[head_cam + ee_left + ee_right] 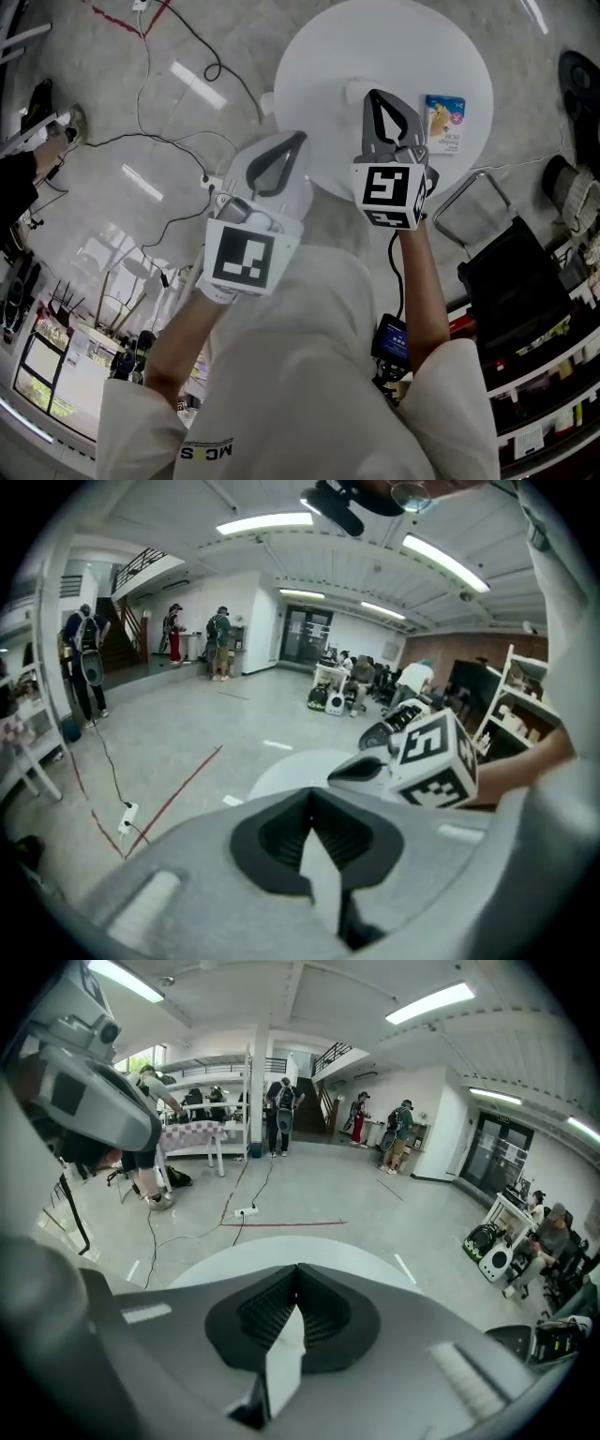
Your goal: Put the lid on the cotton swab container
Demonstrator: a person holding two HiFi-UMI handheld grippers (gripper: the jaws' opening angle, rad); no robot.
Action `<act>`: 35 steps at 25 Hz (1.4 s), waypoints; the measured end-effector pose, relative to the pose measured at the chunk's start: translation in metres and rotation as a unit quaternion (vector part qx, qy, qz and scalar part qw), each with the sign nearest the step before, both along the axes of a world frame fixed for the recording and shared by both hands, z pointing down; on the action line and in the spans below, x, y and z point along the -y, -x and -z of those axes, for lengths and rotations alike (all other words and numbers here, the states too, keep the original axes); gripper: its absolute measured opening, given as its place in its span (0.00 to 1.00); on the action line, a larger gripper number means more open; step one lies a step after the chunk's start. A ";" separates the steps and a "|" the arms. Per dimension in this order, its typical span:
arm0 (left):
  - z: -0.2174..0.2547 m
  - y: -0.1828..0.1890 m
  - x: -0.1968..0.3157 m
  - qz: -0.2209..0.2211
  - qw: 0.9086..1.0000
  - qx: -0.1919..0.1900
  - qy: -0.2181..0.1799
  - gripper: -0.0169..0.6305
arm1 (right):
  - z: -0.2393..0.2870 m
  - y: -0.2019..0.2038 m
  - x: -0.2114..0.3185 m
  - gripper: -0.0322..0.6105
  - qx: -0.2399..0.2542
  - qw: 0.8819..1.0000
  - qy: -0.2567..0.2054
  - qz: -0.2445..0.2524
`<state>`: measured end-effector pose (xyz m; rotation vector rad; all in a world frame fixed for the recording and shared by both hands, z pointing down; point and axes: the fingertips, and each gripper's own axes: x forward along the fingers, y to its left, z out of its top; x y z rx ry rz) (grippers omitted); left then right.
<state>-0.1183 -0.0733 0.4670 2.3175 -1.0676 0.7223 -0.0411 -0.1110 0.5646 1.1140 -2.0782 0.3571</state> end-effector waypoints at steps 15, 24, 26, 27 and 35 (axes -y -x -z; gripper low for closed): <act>0.084 0.005 -0.026 0.004 0.999 -0.006 -0.035 0.03 | 0.134 0.007 -0.030 0.03 0.122 0.992 -0.016 -0.011; 0.139 0.013 -0.043 0.034 0.997 -0.038 -0.055 0.03 | 0.220 -0.006 -0.062 0.03 0.163 0.985 -0.046 -0.013; 0.152 0.011 -0.047 0.035 0.996 -0.050 -0.059 0.03 | 0.237 -0.010 -0.070 0.03 0.163 0.985 -0.055 -0.007; 0.158 0.010 -0.048 0.034 0.996 -0.055 -0.063 0.03 | 0.245 -0.012 -0.073 0.03 0.162 0.985 -0.062 -0.003; 0.192 -0.013 -0.066 0.002 0.995 -0.080 -0.062 0.03 | 0.304 -0.040 -0.102 0.03 0.174 0.978 -0.111 -0.017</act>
